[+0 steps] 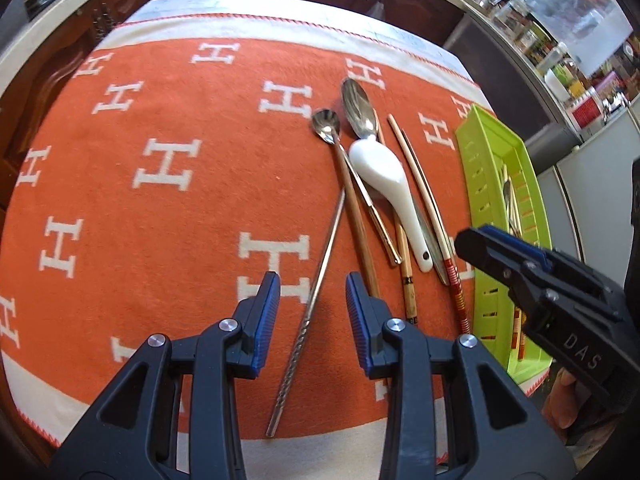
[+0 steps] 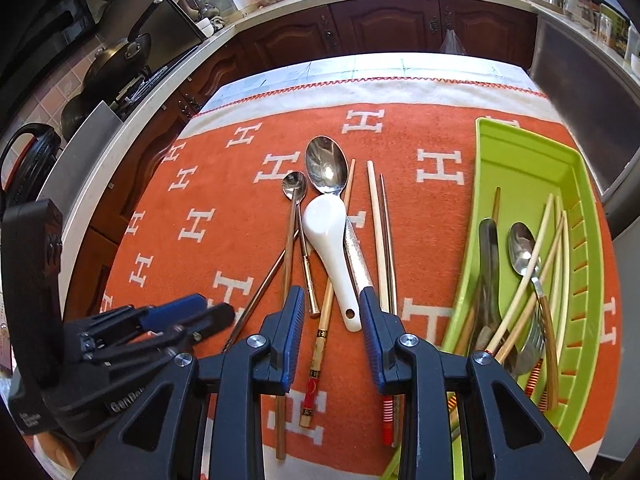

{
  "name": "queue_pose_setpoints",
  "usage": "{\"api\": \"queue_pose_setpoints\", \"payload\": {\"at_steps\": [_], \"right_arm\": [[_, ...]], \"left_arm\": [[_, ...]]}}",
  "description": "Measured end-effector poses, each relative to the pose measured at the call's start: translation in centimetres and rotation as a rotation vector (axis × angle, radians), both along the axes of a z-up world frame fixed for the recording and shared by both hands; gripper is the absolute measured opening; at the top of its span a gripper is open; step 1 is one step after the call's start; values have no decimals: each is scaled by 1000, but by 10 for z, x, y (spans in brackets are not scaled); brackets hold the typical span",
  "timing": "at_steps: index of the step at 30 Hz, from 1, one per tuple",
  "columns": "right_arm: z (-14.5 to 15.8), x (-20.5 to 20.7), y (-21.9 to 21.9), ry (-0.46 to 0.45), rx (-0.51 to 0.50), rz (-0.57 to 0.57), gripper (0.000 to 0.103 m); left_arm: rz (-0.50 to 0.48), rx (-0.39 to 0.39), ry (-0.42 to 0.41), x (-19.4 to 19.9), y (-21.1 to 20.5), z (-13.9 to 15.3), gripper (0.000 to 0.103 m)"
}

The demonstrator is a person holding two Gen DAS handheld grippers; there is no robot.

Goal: Organize utensils
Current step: 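Grasp a thin metal chopstick with the left tool while the right tool grasps a wooden chopstick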

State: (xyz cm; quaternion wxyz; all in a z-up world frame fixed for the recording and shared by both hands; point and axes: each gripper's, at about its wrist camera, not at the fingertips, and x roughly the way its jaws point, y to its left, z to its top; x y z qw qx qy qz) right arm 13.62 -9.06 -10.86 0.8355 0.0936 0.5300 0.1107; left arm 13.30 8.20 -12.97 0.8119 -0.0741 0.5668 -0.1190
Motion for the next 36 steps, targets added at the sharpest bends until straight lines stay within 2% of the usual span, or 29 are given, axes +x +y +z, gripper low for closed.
{"api": "queue_pose_setpoints", "payload": {"at_steps": [7,13,14,16,18,21,30,36], "right_arm": [[-7,11,2,11,15,19,28],[-15,15,17,34,42,68,28],[-17,15,20,37,42,73,28],[-21,15,25,44,42,83,28],[-24,15,28,51,46,92,28],[-28,14,33,61,43,103,28],[-42,6,55,85,23,158,28],[-53,-1,76,68,-52,200,28]], "left_arm": [[-6,47,25,7,-8,-18,31],[-15,96,-17,8,-14,-19,30],[-18,105,-24,7,-15,-19,28],[-34,127,-47,6,-18,-20,19],[-33,123,-49,5,-17,-20,7],[-25,83,-35,5,-9,-20,7],[3,57,-27,-23,19,-20,5],[53,7,-9,-30,41,-20,5]]}}
